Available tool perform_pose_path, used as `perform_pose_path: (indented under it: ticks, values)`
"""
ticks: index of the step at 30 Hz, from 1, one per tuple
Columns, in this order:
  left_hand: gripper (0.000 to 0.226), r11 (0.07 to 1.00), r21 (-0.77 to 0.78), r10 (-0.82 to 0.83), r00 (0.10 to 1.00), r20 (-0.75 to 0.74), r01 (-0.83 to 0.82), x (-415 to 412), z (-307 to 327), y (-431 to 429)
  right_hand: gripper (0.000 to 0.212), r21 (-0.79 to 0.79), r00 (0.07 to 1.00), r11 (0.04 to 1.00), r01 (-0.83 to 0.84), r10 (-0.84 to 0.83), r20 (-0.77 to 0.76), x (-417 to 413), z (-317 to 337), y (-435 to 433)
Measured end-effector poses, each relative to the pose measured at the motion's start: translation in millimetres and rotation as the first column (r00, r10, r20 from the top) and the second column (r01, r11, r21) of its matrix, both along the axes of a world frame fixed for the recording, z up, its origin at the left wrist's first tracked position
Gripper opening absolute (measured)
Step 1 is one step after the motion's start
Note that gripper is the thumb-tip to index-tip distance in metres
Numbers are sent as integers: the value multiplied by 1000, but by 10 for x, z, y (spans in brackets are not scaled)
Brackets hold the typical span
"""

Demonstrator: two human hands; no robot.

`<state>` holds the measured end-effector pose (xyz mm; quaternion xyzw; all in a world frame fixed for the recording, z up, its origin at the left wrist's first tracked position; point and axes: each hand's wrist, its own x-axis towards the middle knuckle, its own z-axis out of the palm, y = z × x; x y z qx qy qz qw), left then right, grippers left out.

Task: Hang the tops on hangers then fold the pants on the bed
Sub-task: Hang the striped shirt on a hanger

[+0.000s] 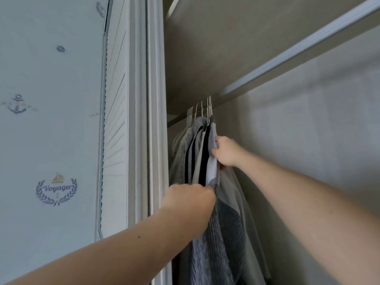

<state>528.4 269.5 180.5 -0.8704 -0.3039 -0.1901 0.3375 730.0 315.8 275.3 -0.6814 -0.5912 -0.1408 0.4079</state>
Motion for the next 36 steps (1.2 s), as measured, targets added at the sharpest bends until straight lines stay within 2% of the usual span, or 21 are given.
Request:
perform_pose_path:
  ticks: [2,7,10,14,16,22,29,32,36]
  values:
    - [46,1000,17,13,1000,-16,-12,-3,-26,3,29,16,1000,1000,-12,12,0,17,-59,-5]
    - [24,1000,-21,22,1000,9,-21,6,-67,-63,60,79,1000,997,-19,19,11,-4,-169,-210]
    - [25,999,41,8,1000,3,-8,-94,-68,-177,63,120,997,991,-60,55,45,-82,-176,-452]
    - [33,964,226,-142,990,-3,139,-489,-99,-296,62,332,937,941,-65,-57,345,-370,-268,-888]
    - [38,954,248,-172,985,-6,168,-792,-130,-374,65,369,907,926,-78,-88,413,-619,-349,-1062]
    - [54,984,173,-45,999,8,43,-2022,-331,-737,67,300,865,946,-120,-48,499,-1592,-624,-1437]
    - [67,986,57,156,987,45,-159,-3983,-726,-1583,71,176,844,951,-253,128,521,-3265,-1069,-1862]
    - [68,960,17,280,959,52,-281,-4850,-902,-1970,71,135,797,902,-410,283,533,-4174,-1257,-2034]
    - [66,894,-18,448,891,80,-448,-5987,-1119,-2534,69,65,685,774,-630,514,516,-5474,-1531,-2240]
